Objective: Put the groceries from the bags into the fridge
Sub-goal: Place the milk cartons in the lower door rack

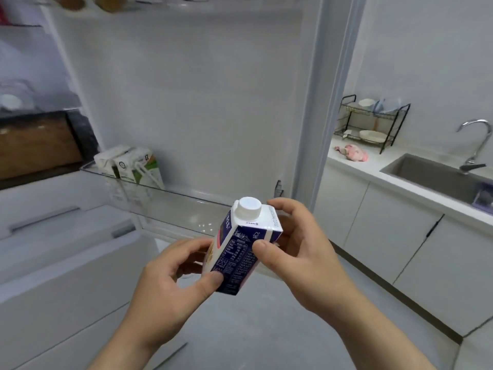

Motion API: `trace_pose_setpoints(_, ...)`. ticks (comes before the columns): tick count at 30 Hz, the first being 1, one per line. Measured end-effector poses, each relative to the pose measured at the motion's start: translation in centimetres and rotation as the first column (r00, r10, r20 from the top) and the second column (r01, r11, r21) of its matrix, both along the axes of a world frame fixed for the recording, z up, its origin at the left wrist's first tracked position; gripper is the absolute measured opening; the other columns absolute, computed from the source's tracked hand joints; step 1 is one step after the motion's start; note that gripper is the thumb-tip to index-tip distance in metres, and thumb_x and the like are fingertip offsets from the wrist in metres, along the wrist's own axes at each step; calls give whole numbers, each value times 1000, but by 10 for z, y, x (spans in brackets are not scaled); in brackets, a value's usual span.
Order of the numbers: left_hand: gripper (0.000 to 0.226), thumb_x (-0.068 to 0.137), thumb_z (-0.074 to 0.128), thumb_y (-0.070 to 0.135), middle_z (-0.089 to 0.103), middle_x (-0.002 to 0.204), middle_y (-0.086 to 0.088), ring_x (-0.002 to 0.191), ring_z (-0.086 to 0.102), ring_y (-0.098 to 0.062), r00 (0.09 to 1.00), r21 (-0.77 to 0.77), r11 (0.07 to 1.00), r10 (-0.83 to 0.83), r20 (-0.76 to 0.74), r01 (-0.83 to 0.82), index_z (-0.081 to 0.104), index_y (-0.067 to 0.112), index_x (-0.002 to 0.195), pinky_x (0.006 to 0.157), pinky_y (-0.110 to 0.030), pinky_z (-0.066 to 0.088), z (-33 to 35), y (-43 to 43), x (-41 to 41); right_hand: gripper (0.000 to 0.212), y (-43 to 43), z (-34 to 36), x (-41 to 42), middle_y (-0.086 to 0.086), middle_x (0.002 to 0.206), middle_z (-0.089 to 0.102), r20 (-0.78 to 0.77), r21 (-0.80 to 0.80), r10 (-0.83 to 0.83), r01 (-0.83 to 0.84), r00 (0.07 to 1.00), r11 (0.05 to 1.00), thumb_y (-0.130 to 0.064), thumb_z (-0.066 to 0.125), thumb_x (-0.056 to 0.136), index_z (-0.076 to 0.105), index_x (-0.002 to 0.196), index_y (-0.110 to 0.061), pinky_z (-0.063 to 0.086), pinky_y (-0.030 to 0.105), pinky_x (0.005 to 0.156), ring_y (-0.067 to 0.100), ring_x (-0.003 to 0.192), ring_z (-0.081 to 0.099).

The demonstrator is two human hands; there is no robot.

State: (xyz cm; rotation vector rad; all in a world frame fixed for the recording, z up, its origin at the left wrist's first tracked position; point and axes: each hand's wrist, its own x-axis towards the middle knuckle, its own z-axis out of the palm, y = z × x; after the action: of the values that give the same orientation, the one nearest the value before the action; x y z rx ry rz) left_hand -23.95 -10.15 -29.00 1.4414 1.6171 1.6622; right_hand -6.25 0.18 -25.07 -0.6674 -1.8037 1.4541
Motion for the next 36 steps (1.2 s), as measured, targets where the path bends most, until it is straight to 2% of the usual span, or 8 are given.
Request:
trace_pose_setpoints(6, 41, 66, 70, 40, 71, 105, -7, 95, 68, -26, 990, 80, 987, 141, -9, -140, 71, 35, 106, 78, -40, 58, 20, 7, -21, 50, 22, 23, -34, -10, 108, 71, -29, 85, 92, -89, 995, 992, -35, 69, 75, 48, 119, -43, 58, 37, 87, 11, 101, 68)
trace_pose_setpoints(13, 46, 69, 73, 55, 71, 107, -6, 95, 68, -26, 979, 186, 965, 198, -54, -185, 69, 34, 110, 80, -47, 56, 47, 19, -60, 49, 38, 54, -76, -15, 111, 69, -43, 160, 172, -163, 984, 973, -40, 65, 76, 46, 121, -44, 55, 38, 90, 9, 106, 65)
trace_pose_setpoints(18, 47, 69, 68, 57, 70, 111, 3, 98, 67, -20, 970, 181, 967, 207, -131, -182, 67, 41, 112, 84, -39, 55, 62, 43, -104, 48, 53, 69, -120, -12, 116, 67, -98, 171, 106, -88, 990, 981, -36, 62, 77, 47, 121, -44, 55, 40, 92, 11, 109, 64)
trace_pose_setpoints(23, 53, 66, 63, 62, 69, 111, 22, 102, 65, -5, 956, 120, 980, 182, -232, -157, 60, 51, 117, 88, -34, 51, 67, 59, -152, 49, 55, 75, -156, -15, 118, 65, -81, 214, -16, 33, 997, 976, -34, 66, 79, 44, 120, -51, 56, 34, 90, 4, 107, 64)
trace_pose_setpoints(26, 42, 68, 60, 60, 66, 113, 24, 101, 64, -1, 938, 194, 966, 222, -266, -173, 64, 53, 110, 86, -29, 53, 73, 63, -187, 54, 54, 77, -178, -20, 118, 63, -43, 253, -109, 117, 993, 960, -30, 69, 86, 40, 126, -51, 56, 24, 86, -4, 105, 62)
trace_pose_setpoints(28, 30, 73, 55, 58, 63, 113, 31, 105, 58, 7, 891, 244, 950, 276, -362, -195, 65, 58, 101, 87, -16, 47, 79, 66, -210, 56, 54, 77, -191, -24, 116, 62, 12, 280, -170, 160, 985, 947, -29, 70, 86, 39, 128, -51, 55, 15, 77, -10, 100, 61)
trace_pose_setpoints(31, 31, 80, 50, 54, 61, 111, 33, 109, 52, 11, 772, 240, 954, 289, -566, -180, 65, 47, 105, 95, -16, 38, 83, 75, -240, 56, 55, 74, -210, -26, 117, 60, 116, 346, -275, 221, 954, 912, -31, 71, 85, 40, 128, -50, 54, 17, 80, -13, 99, 59)
trace_pose_setpoints(36, 43, 84, 46, 47, 64, 114, 17, 106, 51, 1, 595, 104, 994, 101, -797, -29, 72, 25, 110, 94, -12, 36, 77, 88, -264, 56, 49, 66, -226, -25, 124, 54, 347, 415, -392, 235, 852, 879, -34, 67, 87, 39, 134, -45, 50, 18, 88, -8, 103, 58)
